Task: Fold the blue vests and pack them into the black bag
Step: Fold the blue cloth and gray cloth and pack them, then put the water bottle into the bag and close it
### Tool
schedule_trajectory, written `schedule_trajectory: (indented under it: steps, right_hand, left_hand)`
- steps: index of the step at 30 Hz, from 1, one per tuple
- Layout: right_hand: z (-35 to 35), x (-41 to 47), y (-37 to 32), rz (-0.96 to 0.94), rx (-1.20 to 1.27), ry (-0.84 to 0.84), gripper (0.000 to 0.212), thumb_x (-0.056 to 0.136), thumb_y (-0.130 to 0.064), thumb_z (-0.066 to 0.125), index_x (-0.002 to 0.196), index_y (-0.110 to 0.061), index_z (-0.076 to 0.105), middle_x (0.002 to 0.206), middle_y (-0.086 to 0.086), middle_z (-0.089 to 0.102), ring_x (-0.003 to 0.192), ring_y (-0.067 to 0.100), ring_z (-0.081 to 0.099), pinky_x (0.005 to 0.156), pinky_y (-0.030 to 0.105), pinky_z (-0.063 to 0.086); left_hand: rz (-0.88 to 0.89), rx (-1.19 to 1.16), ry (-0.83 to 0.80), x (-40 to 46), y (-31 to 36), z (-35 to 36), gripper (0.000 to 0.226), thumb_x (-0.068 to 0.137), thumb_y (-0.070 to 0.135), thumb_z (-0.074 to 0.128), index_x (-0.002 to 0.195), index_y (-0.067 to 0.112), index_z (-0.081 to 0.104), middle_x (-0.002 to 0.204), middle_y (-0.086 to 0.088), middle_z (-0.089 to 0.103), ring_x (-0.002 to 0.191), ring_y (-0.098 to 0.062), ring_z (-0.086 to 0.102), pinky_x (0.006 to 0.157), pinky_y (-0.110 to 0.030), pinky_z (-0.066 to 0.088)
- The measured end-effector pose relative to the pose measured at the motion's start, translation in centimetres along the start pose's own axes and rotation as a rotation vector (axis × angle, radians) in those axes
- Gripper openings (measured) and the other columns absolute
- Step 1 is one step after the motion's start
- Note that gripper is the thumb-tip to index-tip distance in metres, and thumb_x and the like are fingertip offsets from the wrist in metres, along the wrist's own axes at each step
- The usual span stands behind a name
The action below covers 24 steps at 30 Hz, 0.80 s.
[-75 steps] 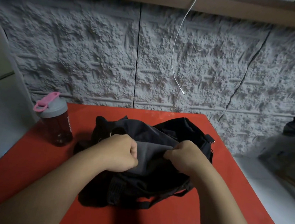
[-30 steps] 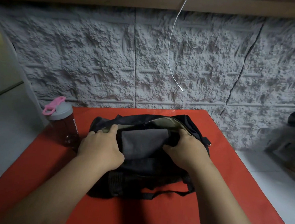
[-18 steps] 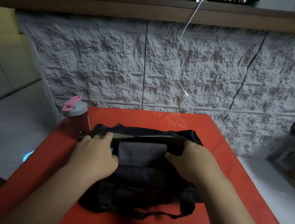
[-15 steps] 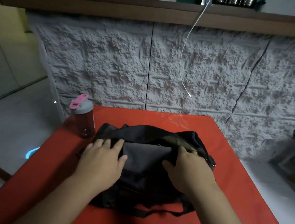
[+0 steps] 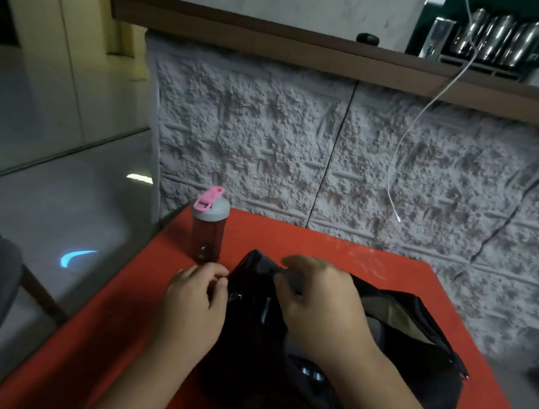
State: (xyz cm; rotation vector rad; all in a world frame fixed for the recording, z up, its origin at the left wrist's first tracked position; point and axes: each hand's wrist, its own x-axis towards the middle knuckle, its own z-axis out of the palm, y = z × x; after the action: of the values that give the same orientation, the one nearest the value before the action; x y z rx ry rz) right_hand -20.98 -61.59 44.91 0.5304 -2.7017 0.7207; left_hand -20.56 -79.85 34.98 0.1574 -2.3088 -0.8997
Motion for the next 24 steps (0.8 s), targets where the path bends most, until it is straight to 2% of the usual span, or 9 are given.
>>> schedule_trajectory:
  steps: [3, 6, 10, 12, 14, 16, 19, 22, 24]
  right_hand:
    - [2.8, 6.2, -2.3, -0.059, -0.023, -0.122, 0.04, 0.094, -0.035, 0.062, 0.131, -0.023, 0.065, 0.124, 0.005, 0.069, 0.115, 0.025, 0.063, 0.093, 0.036, 0.052]
    - [6.6, 11.5, -3.9, -0.071, -0.053, -0.261, 0.05, 0.093, -0.032, 0.064, 0.14, -0.017, 0.057, 0.122, 0.013, 0.069, 0.115, 0.032, 0.062, 0.087, 0.033, 0.048]
    - [12.2, 17.2, -4.8, -0.078, -0.103, -0.333, 0.059, 0.094, -0.036, 0.062, 0.146, -0.015, 0.044, 0.129, 0.018, 0.063, 0.122, 0.039, 0.055, 0.09, 0.037, 0.045]
    - [14.6, 20.0, -5.2, -0.056, -0.095, -0.32, 0.07, 0.092, -0.048, 0.059, 0.152, -0.025, 0.034, 0.132, 0.02, 0.059, 0.129, 0.041, 0.047, 0.096, 0.039, 0.047]
    - [16.5, 22.9, -5.7, 0.017, -0.125, -0.344, 0.086, 0.084, -0.066, 0.057, 0.157, -0.04, 0.02, 0.152, 0.024, 0.039, 0.143, 0.045, 0.033, 0.109, 0.049, 0.043]
    - [18.7, 25.7, -5.9, 0.077, -0.212, -0.427, 0.091, 0.069, -0.085, 0.052, 0.15, -0.051, 0.028, 0.166, 0.02, 0.016, 0.151, 0.042, 0.021, 0.116, 0.056, 0.034]
    - [21.2, 27.4, -5.6, 0.059, -0.326, -0.569, 0.08, 0.065, -0.093, 0.047, 0.126, -0.042, 0.058, 0.16, 0.007, 0.036, 0.151, 0.036, 0.024, 0.12, 0.058, 0.027]
    - [22.4, 26.9, -4.8, 0.084, -0.246, -0.425, 0.084, 0.07, -0.072, 0.072, 0.135, -0.027, 0.048, 0.137, 0.017, 0.053, 0.134, 0.04, 0.041, 0.098, 0.044, 0.05]
    - [22.3, 26.0, -4.5, 0.077, -0.2, -0.372, 0.081, 0.064, -0.063, 0.079, 0.128, -0.027, 0.047, 0.127, 0.017, 0.056, 0.121, 0.04, 0.049, 0.09, 0.041, 0.051]
  left_hand:
    - [-0.125, -0.026, -0.132, 1.3, -2.1, 0.6, 0.014, 0.09, 0.016, 0.064, 0.097, 0.026, 0.071, 0.094, 0.005, 0.073, 0.092, -0.024, 0.068, 0.076, -0.036, 0.052]
    - [-0.235, -0.081, -0.302, 2.1, -3.5, 1.5, 0.027, 0.089, 0.037, 0.05, 0.105, 0.031, 0.071, 0.098, 0.003, 0.076, 0.098, -0.023, 0.071, 0.077, -0.037, 0.055]
    - [-0.303, -0.094, -0.446, 3.0, -4.7, 2.7, 0.023, 0.089, 0.042, 0.046, 0.096, 0.03, 0.064, 0.09, 0.001, 0.074, 0.09, -0.021, 0.071, 0.074, -0.04, 0.056]
    - [-0.292, -0.069, -0.474, 3.6, -5.1, 3.2, 0.025, 0.088, 0.041, 0.045, 0.091, 0.025, 0.064, 0.088, -0.001, 0.073, 0.088, -0.022, 0.071, 0.071, -0.039, 0.055]
    - [-0.295, -0.091, -0.502, 4.0, -5.6, 3.6, 0.026, 0.083, 0.039, 0.043, 0.084, 0.024, 0.064, 0.084, -0.002, 0.072, 0.084, -0.022, 0.07, 0.069, -0.04, 0.055]
    - [-0.329, -0.103, -0.536, 4.3, -6.3, 3.7, 0.018, 0.081, 0.033, 0.047, 0.076, 0.024, 0.063, 0.082, -0.001, 0.072, 0.084, -0.021, 0.07, 0.07, -0.035, 0.054]
    - [-0.351, -0.085, -0.514, 4.7, -7.0, 3.5, 0.013, 0.083, 0.015, 0.059, 0.081, 0.027, 0.064, 0.087, 0.003, 0.067, 0.093, -0.02, 0.068, 0.074, -0.025, 0.048]
    - [-0.325, 0.041, -0.671, 5.0, -7.4, 3.2, 0.031, 0.076, 0.009, 0.058, 0.102, 0.021, 0.071, 0.103, -0.002, 0.071, 0.102, -0.023, 0.069, 0.076, -0.025, 0.049]
    - [-0.277, 0.201, -0.848, 4.9, -7.7, 3.4, 0.03, 0.079, 0.017, 0.059, 0.107, 0.013, 0.07, 0.106, -0.009, 0.073, 0.106, -0.027, 0.07, 0.074, -0.03, 0.051]
